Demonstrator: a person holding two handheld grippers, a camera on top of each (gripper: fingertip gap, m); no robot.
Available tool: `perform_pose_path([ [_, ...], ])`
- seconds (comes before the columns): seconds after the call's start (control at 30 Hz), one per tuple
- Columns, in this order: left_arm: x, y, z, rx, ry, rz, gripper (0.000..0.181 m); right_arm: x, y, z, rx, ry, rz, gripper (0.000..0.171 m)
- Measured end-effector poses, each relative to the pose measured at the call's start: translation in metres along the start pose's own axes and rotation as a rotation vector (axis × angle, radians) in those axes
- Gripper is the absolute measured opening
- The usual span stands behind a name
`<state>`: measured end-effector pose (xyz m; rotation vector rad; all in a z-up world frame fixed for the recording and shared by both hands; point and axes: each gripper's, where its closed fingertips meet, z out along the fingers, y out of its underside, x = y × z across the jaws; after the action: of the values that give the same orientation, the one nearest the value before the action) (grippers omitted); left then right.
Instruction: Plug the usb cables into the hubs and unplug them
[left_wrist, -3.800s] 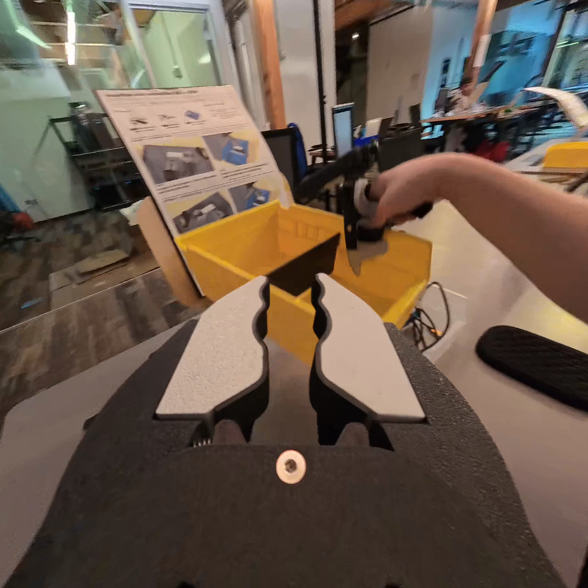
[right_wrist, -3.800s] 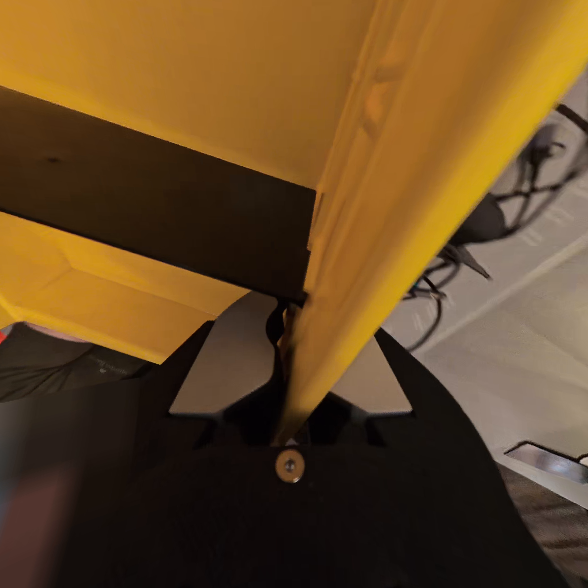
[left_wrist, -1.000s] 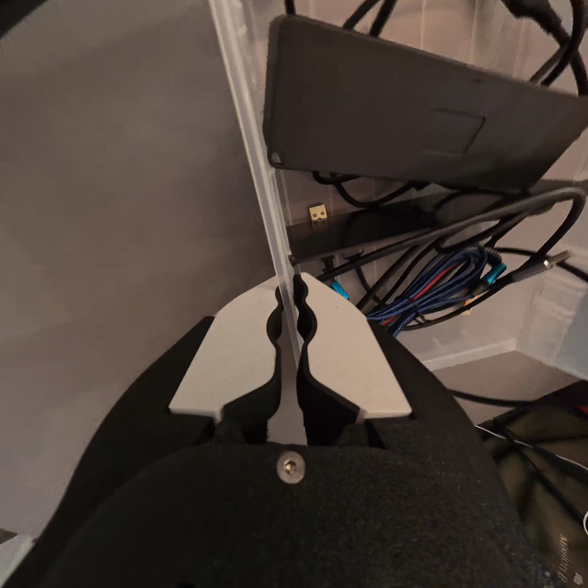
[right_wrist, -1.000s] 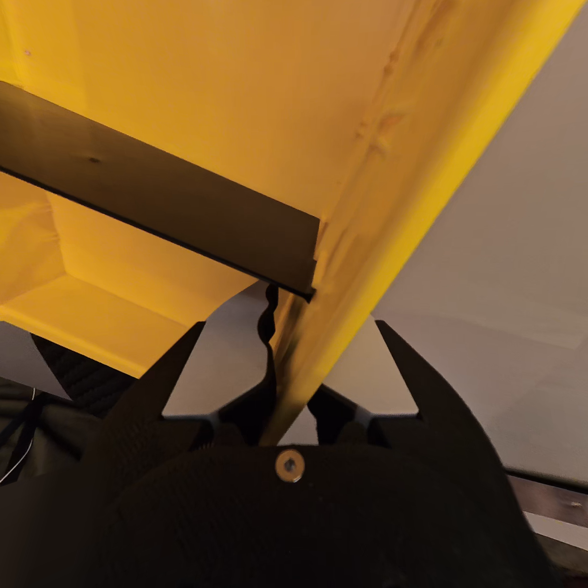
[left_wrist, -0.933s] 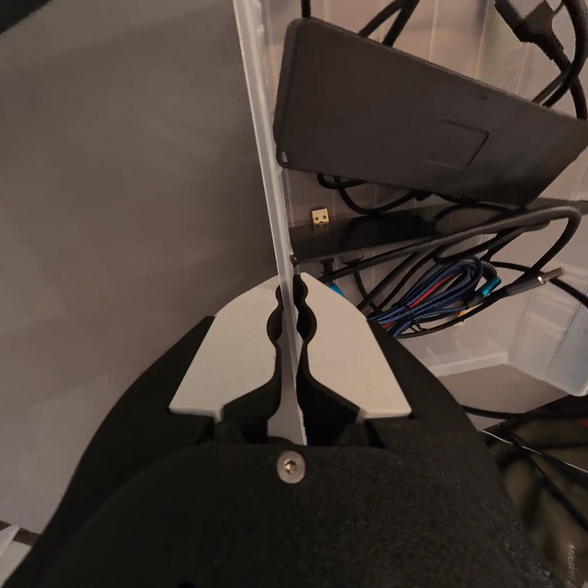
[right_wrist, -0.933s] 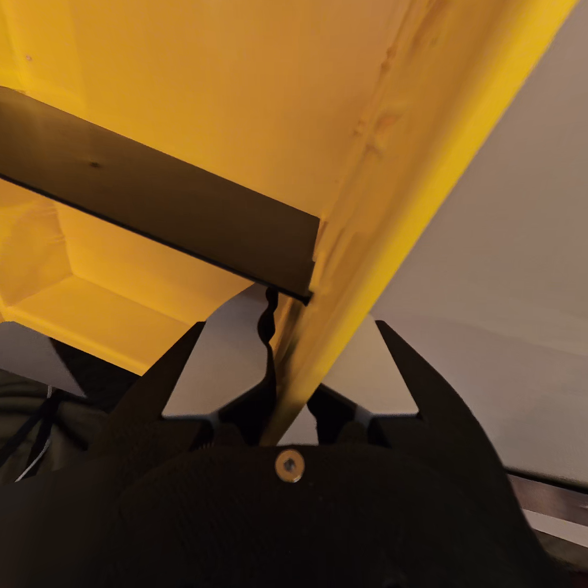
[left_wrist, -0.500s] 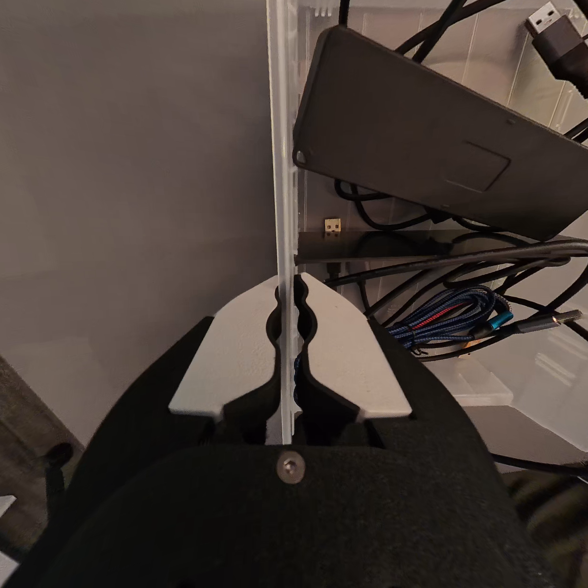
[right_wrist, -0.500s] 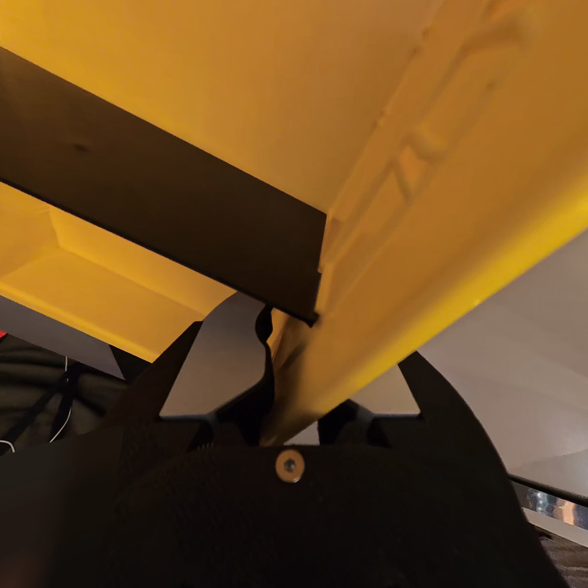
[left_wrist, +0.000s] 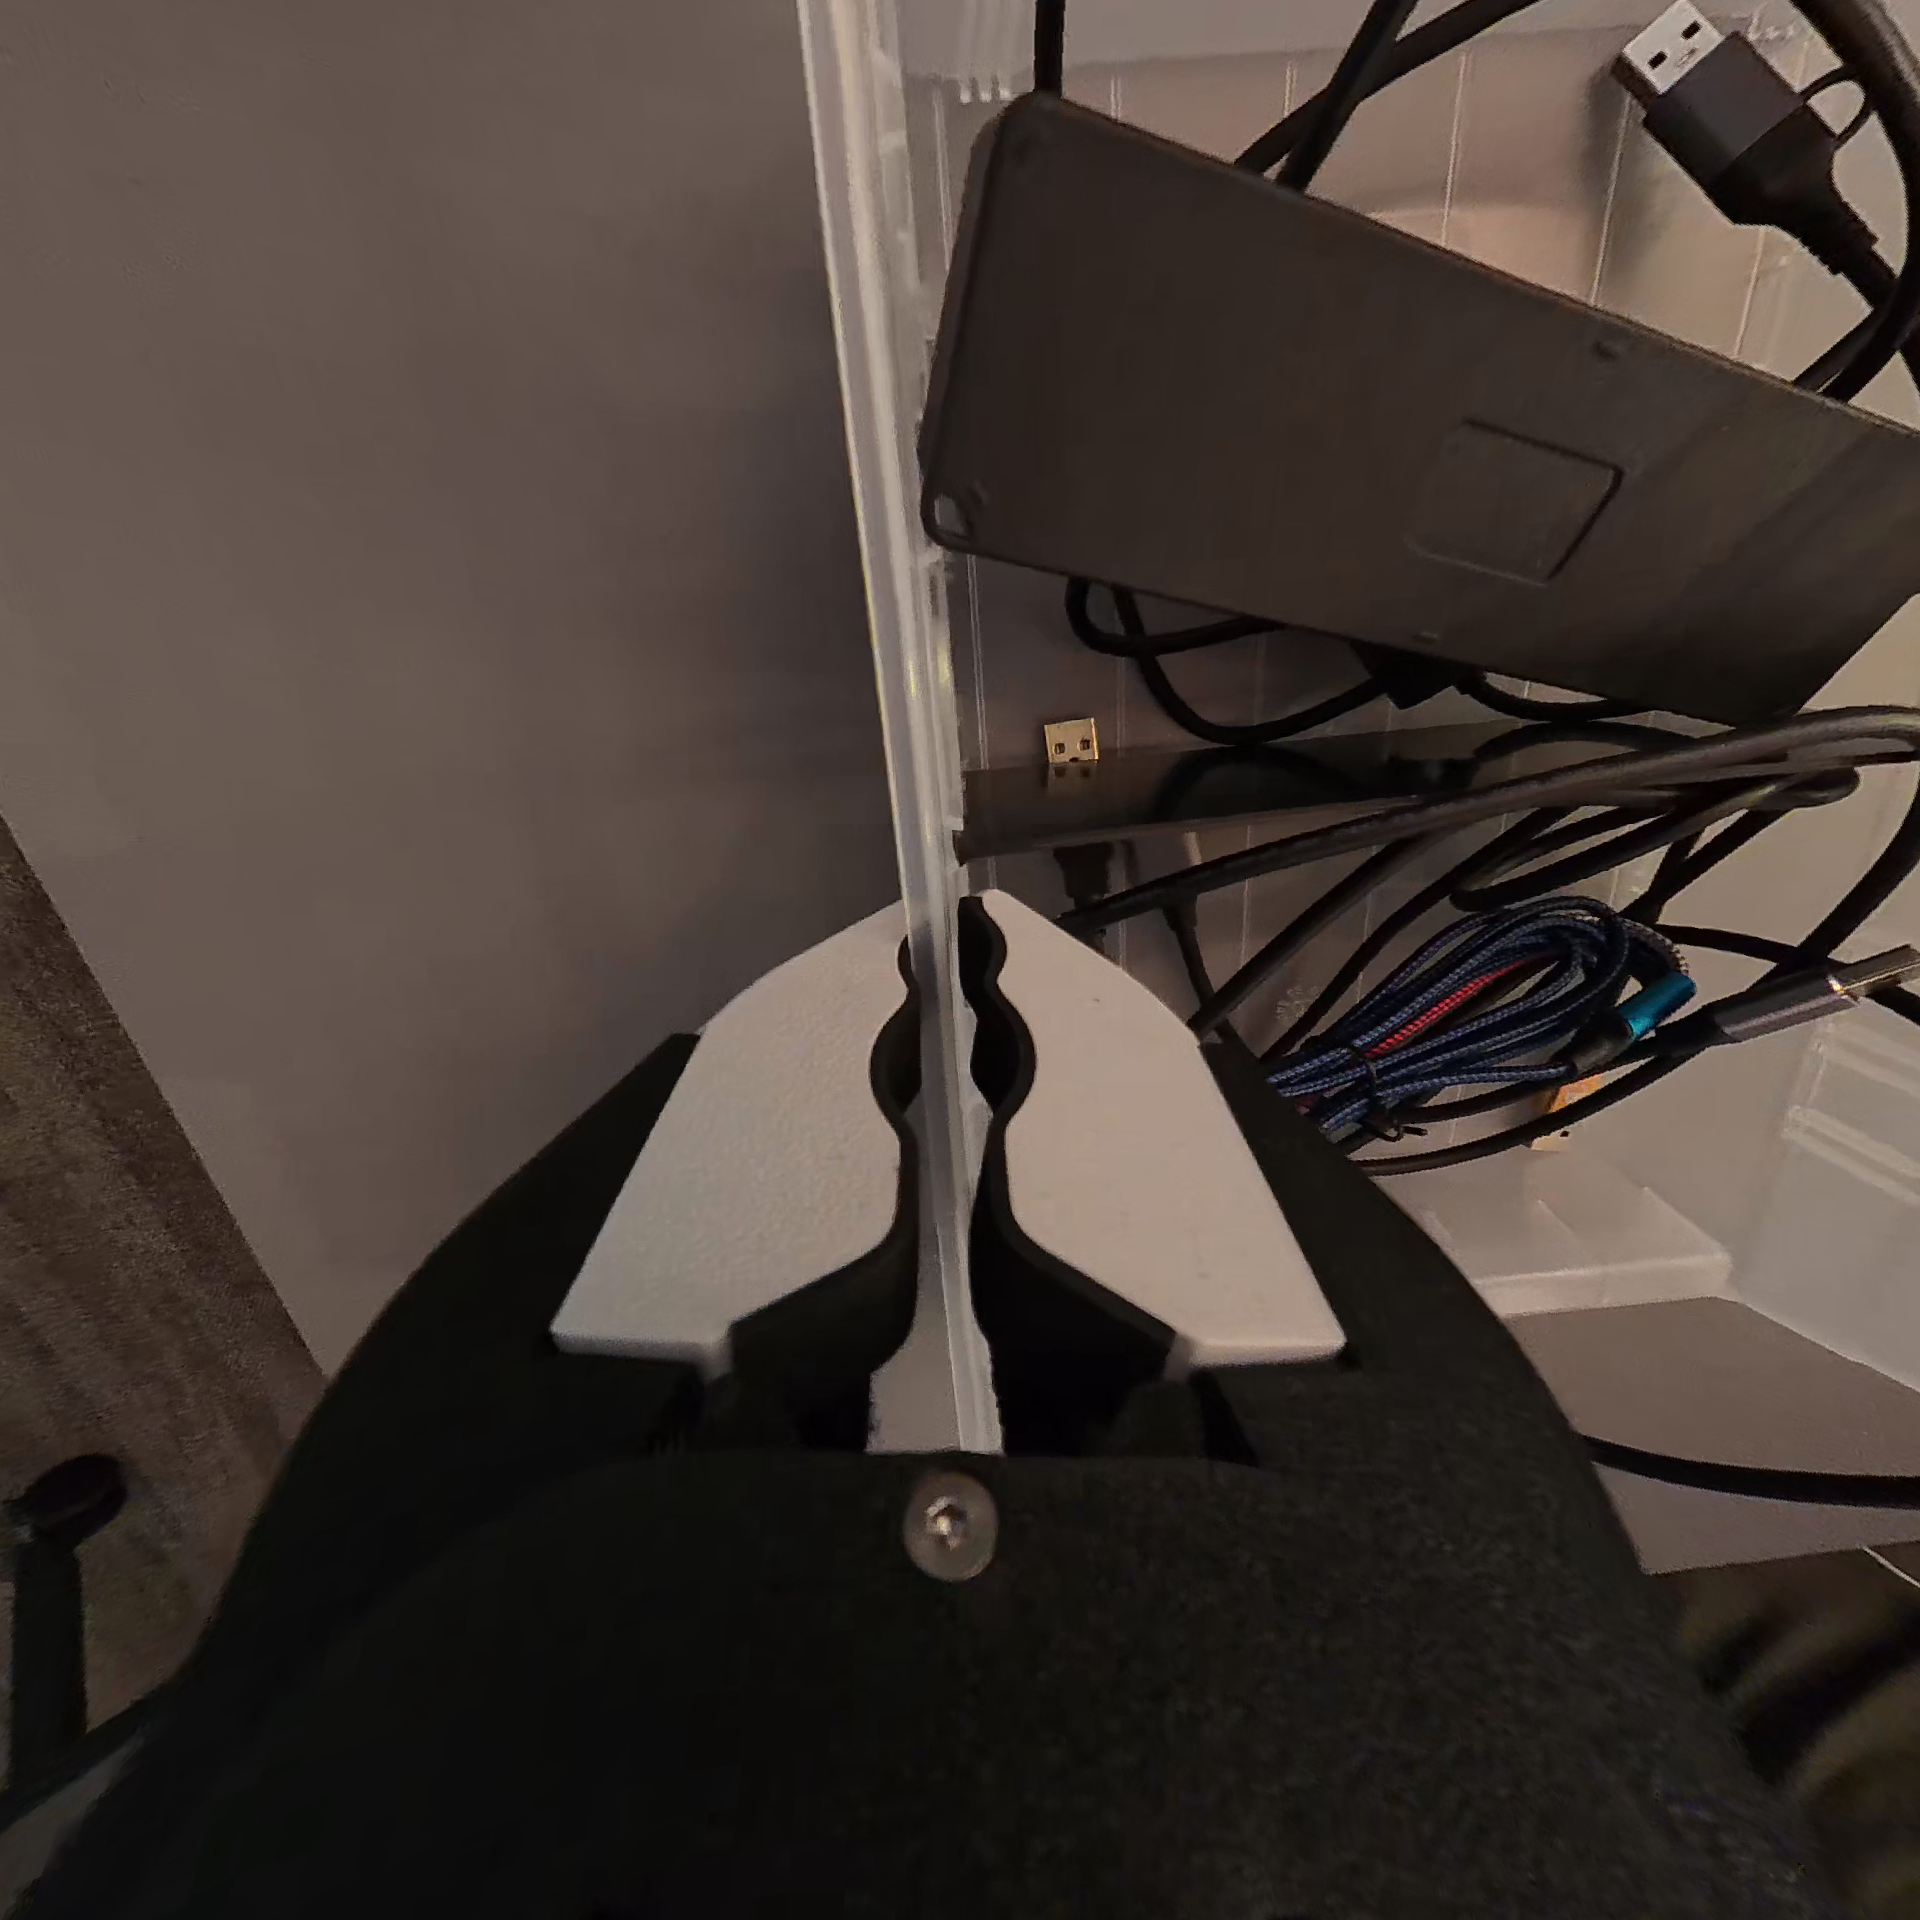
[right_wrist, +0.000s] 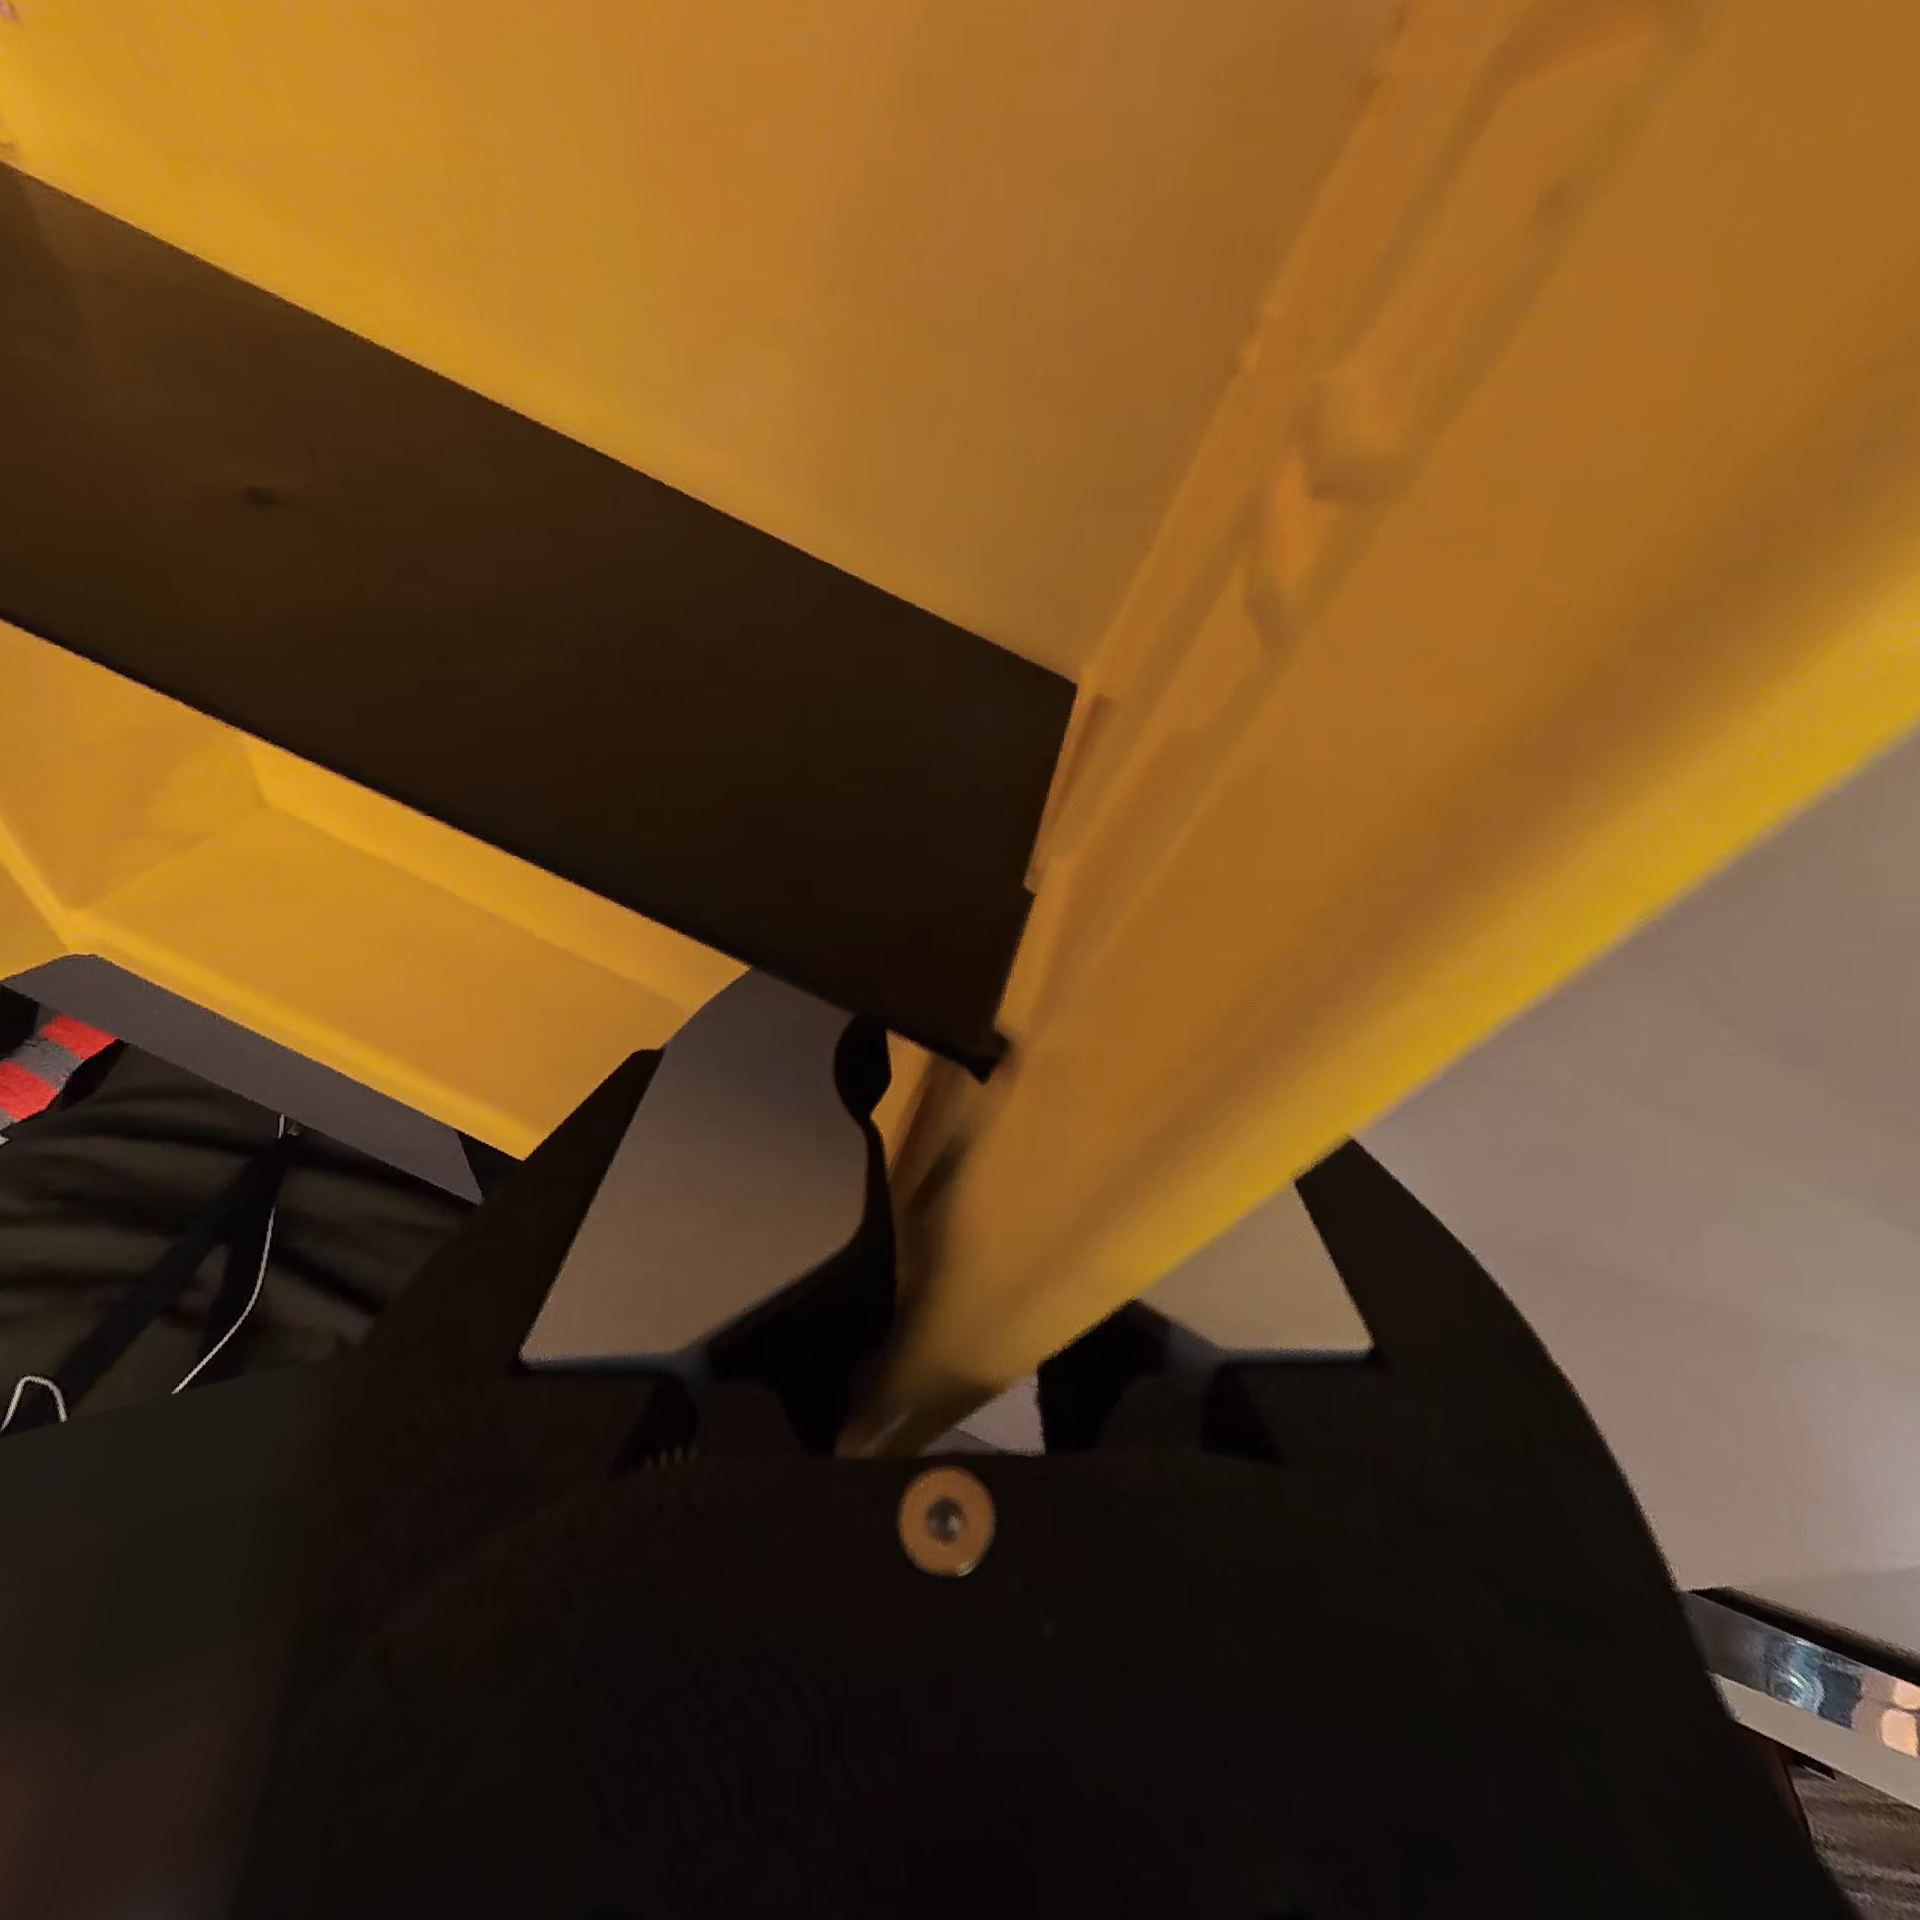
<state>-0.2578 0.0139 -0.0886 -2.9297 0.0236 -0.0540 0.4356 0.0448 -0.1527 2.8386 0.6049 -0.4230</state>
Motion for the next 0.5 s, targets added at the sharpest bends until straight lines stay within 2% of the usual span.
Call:
perform_pose_path([
  [0.2, 0.0, -0.001, 0.001, 0.043, -0.023, 0.023, 0.006, -0.003, -0.001, 0.001, 0.027, -0.058, 0.039, 0.025],
  [0.37, -0.001, -0.002, 0.002, 0.101, -0.062, 0.09, 0.009, 0.003, 0.001, -0.002, 0.034, -0.004, 0.059, 0.027],
  [0.5, 0.007, -0.006, 0.001, 0.162, 0.03, 0.042, 0.021, 0.009, -0.004, -0.017, 0.121, 0.051, 0.089, 0.028],
])
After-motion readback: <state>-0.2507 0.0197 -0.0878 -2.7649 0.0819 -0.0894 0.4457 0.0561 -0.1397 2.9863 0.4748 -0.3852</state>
